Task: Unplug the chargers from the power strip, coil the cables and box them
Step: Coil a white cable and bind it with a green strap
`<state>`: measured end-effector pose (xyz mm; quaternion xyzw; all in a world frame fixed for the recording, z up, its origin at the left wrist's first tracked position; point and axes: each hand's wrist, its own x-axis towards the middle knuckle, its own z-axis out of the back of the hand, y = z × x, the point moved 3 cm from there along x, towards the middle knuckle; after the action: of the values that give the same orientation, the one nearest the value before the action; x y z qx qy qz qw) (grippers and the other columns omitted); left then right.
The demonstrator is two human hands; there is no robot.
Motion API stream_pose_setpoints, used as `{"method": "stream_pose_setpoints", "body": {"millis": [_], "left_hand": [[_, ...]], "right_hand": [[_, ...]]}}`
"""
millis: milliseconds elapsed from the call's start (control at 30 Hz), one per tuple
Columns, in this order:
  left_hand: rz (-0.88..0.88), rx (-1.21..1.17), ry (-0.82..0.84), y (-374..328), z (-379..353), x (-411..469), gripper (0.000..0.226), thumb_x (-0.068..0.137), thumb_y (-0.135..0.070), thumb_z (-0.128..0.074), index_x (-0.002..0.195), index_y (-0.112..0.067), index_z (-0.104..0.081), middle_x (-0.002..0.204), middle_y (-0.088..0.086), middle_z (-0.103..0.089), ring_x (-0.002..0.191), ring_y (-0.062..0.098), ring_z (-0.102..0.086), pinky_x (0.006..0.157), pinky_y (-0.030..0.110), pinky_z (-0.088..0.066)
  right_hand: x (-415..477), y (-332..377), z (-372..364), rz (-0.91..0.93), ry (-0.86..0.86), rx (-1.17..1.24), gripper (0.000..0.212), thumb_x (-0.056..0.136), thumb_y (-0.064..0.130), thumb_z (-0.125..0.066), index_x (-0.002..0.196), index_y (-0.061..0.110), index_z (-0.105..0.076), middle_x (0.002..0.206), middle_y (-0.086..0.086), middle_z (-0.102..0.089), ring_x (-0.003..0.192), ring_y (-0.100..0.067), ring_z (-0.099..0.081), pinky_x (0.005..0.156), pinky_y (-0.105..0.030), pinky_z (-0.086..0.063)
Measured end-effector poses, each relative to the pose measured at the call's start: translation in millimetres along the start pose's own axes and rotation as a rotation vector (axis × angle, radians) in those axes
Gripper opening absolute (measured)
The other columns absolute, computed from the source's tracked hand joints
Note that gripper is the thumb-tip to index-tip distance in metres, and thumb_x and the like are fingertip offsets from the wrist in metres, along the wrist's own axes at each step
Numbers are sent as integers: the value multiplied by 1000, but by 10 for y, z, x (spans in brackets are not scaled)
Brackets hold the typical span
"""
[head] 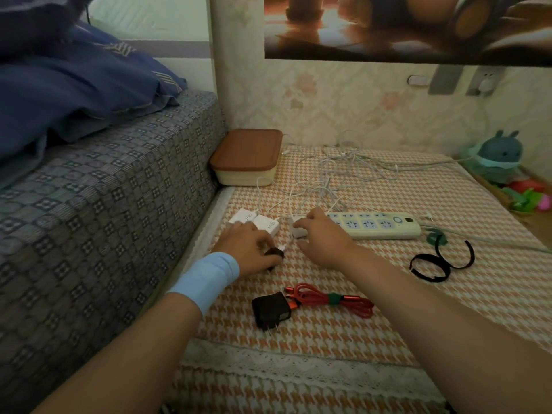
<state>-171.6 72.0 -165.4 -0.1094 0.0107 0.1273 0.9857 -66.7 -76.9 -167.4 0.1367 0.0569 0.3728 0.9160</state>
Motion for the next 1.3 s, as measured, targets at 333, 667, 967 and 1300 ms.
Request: {"method": "stream_pose_setpoints", "body": {"millis": [333,667,967,1300], "left_hand": [[-135,-58,491,-450,-83,-522,60,71,-47,-82,120,-30,-52,118,-4,-58,102,20,-57,90,36,-52],[105,205,438,258,190,-624,52,82,-21,-73,130,-27,-54,130,0,-57,113,22,-58,93,32,-51],[154,68,338,421,201,-601,42,85,-24,-63,125,-27,-54,126,0,-57,108,21,-58,94,35,-51],[-32,-156,125,-238,141,-66,38,87,-41,-64,123,-32,-57,126,-1,-54,112,22,-52,95,39,-48]], "right_hand": [[-757,212,277,-84,679,-279,61,84,31,-76,139,30,-50,136,2,-51,108,-20,-53,84,-34,-49],[-624,726,-65,244,331,28,42,91,13,-65,131,25,-66,121,1,-66,105,-19,-63,87,-35,-56],[-547,841,-157,223,278,219,32,93,16,-62,123,21,-72,123,3,-69,105,-14,-65,92,-32,-55],[-13,82,-31,-89,-59,106,47,95,8,-57,140,20,-49,148,-8,-33,95,-29,-59,74,-39,-51]]}}
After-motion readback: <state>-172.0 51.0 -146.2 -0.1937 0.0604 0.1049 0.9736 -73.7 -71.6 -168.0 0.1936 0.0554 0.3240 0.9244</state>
